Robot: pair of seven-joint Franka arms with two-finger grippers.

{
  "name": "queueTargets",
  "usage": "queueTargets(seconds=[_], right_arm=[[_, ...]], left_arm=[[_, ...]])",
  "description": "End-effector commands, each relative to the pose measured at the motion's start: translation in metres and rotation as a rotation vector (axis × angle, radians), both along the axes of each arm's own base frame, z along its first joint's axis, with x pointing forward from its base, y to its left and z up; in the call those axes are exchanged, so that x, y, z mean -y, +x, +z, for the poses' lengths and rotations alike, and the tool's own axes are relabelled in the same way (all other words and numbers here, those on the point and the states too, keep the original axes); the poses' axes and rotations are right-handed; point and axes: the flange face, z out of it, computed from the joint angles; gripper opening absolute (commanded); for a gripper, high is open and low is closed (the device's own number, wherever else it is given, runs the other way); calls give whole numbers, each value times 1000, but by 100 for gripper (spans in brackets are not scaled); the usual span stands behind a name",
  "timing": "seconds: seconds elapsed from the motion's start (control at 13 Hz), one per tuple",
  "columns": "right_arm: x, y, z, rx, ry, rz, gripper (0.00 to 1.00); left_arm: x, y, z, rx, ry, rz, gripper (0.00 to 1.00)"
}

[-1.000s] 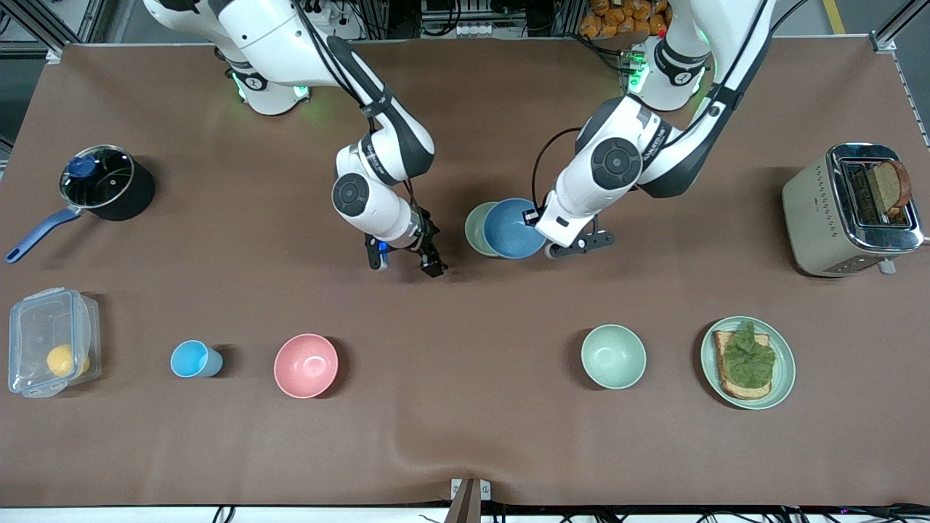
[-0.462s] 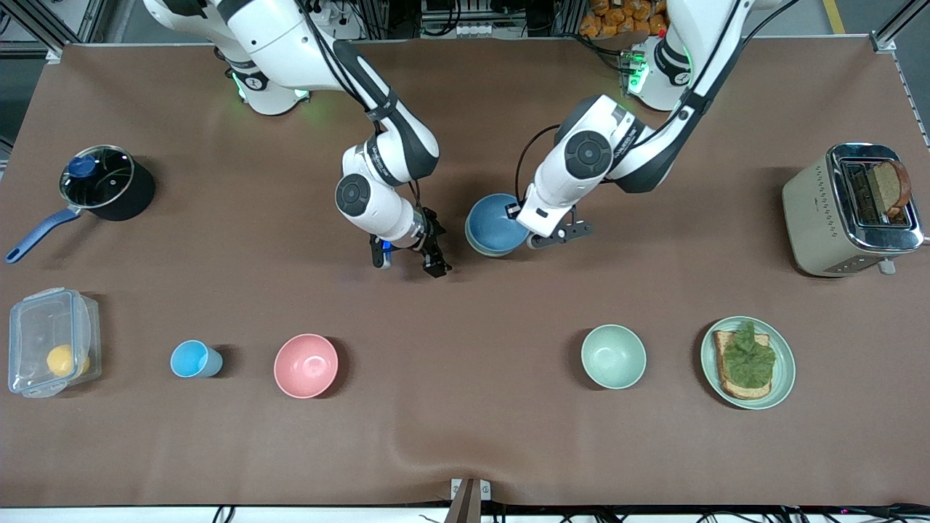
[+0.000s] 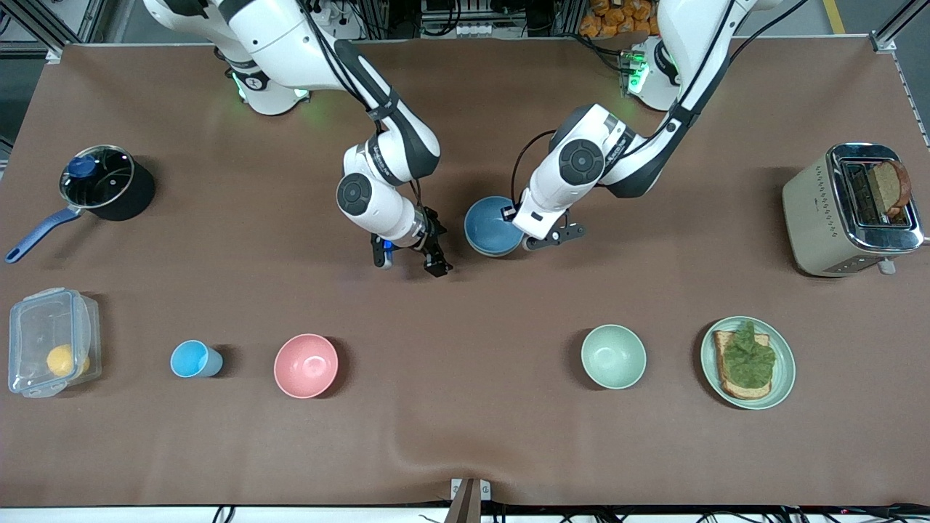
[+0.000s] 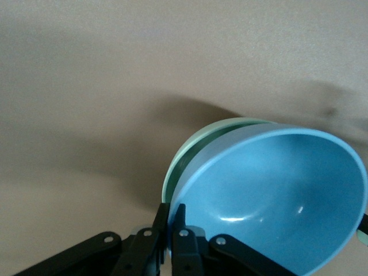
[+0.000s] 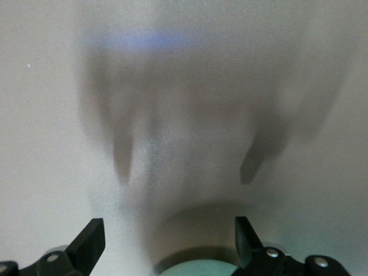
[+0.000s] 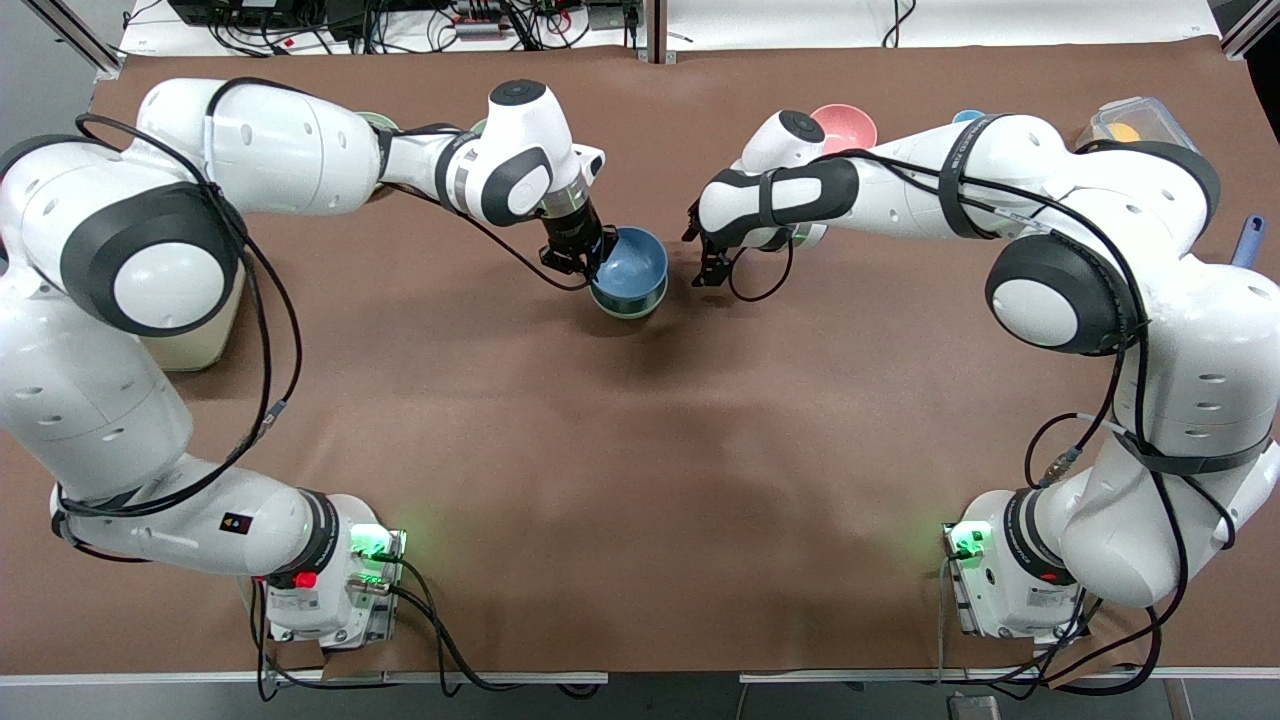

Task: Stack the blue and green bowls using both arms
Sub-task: 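Lower the blue bowl into the green bowl and open the left gripper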

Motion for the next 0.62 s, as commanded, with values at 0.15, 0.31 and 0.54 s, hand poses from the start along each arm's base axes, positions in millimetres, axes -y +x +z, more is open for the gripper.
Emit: queueTargets(seconds=[0.15,0.31,0.54], right_arm=[[-8,-2,-3,14,17,-23,100],[-10,-4,-3,12,19,-20,100],[-11,-5,-3,12,20,-18,100]], left_arm=[[6,-4,-7,1,-13,15,0],[7,-5,-13,-3,-14,16,0],[6,-4,-15,-6,-15,20,0]])
